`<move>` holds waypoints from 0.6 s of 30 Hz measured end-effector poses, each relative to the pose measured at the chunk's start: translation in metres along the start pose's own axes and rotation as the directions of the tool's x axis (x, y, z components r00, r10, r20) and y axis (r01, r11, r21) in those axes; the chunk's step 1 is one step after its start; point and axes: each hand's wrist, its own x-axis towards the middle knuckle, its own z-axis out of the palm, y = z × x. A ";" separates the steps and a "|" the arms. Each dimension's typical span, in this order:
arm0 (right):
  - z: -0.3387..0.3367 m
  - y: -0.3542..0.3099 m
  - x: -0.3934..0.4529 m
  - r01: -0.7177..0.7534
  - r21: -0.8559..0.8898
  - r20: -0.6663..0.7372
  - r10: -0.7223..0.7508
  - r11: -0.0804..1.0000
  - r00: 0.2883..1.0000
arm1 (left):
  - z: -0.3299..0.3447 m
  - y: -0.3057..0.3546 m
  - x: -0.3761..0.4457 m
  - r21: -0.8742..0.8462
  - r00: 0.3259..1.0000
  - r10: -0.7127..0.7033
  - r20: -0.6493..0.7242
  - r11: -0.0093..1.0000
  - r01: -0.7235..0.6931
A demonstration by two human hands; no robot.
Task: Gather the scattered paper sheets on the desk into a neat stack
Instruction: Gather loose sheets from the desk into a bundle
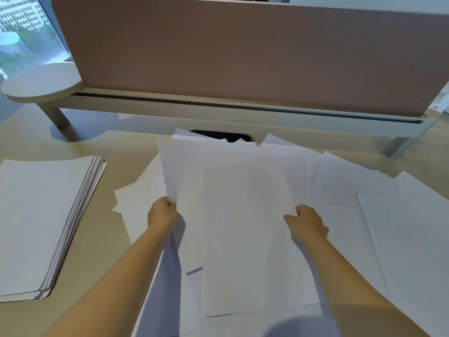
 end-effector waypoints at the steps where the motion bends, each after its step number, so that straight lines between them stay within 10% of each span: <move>1: 0.000 0.000 0.001 0.023 0.038 -0.026 -0.022 0.999 0.999 | -0.003 -0.002 0.002 0.015 1.000 0.002 0.011 1.000 -0.002; 10: 0.012 -0.006 -0.012 0.045 0.509 0.108 -0.115 0.859 0.988 | 0.006 -0.003 -0.024 -0.192 0.983 -0.021 0.182 0.980 0.056; 18: 0.026 0.000 -0.026 0.064 0.506 0.188 -0.182 0.860 0.965 | -0.006 -0.005 -0.053 0.115 0.985 0.102 0.138 0.986 -0.118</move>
